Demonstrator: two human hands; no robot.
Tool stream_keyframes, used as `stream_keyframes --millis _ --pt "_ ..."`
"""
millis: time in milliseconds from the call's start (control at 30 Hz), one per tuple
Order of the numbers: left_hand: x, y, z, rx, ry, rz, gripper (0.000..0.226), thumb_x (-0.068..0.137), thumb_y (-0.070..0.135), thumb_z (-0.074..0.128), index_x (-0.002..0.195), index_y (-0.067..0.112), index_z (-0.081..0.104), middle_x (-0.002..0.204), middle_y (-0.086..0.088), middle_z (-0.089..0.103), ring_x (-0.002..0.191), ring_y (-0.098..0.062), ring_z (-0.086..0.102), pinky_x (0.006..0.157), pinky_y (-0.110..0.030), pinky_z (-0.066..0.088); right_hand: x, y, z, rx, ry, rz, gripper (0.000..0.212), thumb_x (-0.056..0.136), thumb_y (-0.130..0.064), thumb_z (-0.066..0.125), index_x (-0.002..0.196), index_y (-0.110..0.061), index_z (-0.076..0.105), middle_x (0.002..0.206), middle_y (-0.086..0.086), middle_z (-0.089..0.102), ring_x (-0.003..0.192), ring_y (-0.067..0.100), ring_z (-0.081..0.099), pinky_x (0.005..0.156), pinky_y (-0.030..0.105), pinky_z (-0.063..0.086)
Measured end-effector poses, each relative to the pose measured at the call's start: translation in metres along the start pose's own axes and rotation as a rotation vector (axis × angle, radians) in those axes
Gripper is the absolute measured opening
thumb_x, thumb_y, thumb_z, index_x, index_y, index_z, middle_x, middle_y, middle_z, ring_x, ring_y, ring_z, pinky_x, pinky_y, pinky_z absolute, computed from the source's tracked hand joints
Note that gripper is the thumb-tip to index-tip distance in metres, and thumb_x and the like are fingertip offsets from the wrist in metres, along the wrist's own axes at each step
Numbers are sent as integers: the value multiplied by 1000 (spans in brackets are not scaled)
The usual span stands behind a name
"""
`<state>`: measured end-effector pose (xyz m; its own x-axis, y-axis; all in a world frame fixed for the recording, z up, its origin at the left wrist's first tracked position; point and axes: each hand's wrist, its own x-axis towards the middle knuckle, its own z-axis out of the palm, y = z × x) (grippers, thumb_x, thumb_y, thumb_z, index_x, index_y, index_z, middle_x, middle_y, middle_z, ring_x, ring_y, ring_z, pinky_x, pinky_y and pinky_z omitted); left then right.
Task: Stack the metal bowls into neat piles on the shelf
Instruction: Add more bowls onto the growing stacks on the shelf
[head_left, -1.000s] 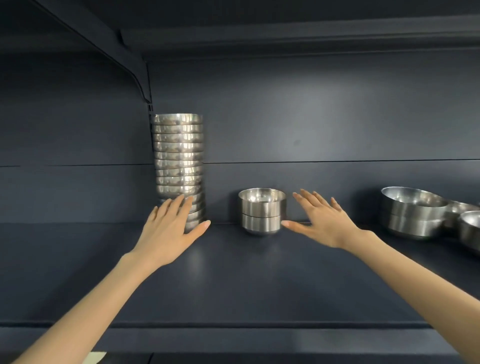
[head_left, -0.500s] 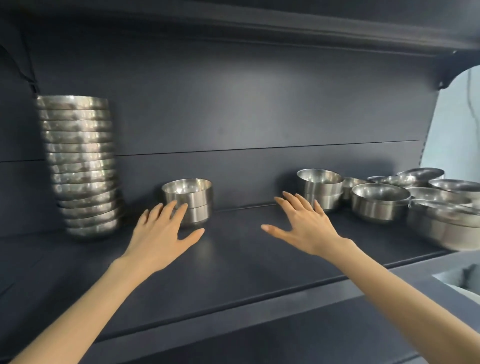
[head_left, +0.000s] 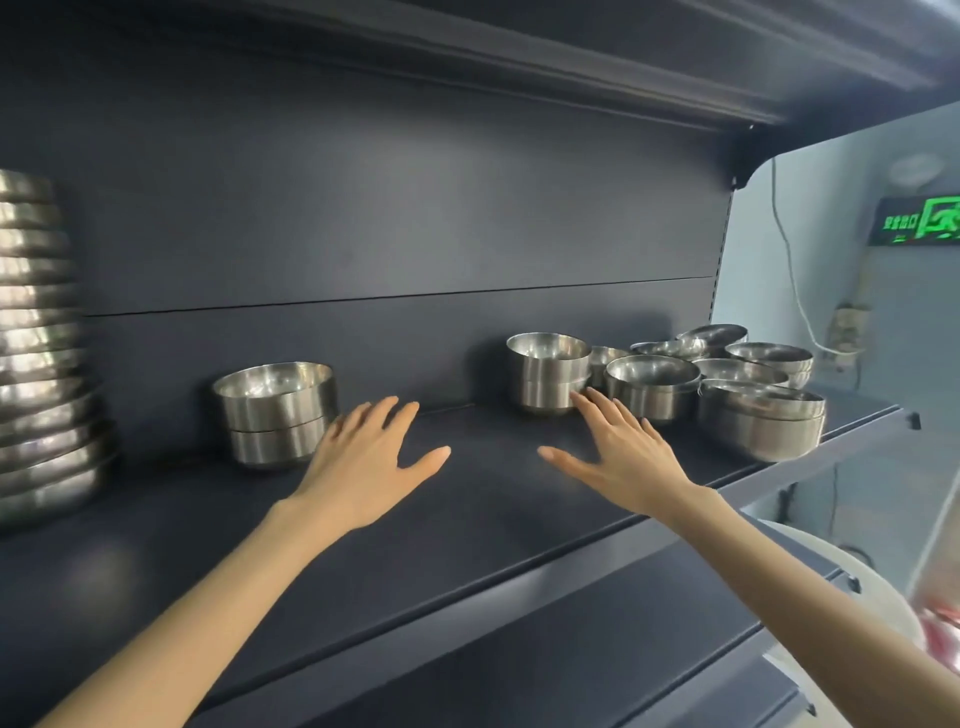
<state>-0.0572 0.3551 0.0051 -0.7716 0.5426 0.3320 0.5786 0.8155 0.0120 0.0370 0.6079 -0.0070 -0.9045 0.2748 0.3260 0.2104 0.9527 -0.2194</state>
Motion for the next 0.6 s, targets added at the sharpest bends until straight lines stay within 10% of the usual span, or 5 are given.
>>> stream_keyframes --millis 267,600 --pt "77 47 5 -65 72 26 64 98 57 26 152 23 20 158 2 22 144 -20 22 113 -37 21 55 35 -7 222 70 -3 95 83 -72 48 154 -24 9 163 -6 7 147 20 22 107 44 34" --pt "174 75 47 -636 -31 -124 59 102 49 26 154 29 10 162 7 9 148 -12 9 118 -36 13 134 54 38 591 99 -46 110 83 -57 64 154 -14 -8 161 5 -14 150 21 2 116 38 24"
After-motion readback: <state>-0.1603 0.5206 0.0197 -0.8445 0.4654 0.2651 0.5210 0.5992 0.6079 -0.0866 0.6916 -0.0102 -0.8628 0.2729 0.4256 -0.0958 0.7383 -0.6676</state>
